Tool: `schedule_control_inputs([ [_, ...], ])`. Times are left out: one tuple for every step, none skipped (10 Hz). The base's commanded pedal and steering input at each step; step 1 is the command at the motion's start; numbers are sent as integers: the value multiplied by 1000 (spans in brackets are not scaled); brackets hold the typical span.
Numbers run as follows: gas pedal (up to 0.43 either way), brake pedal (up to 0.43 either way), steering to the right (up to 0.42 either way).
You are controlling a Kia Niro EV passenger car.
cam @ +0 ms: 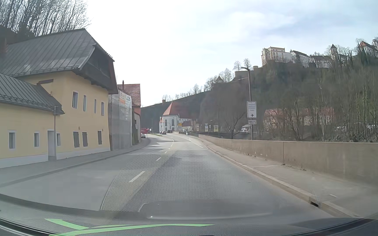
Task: Follow the waypoints while adhering to traffic rules and regulations
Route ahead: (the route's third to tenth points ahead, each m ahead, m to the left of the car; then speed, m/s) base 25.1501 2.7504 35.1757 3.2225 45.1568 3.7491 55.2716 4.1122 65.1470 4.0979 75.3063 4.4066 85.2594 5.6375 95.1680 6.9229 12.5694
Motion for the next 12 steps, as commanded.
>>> schedule_control_inputs([
  [47, 0, 0],
  [59, 0, 0],
  [59, 0, -1],
  [67, 0, -2],
  [79, 0, -3],
  [79, 0, -2],
  [79, 0, -3],
  [87, 0, -3],
  [87, 0, -3],
  [87, 0, -3],
  [87, 0, -2],
  [87, 0, -3],
])
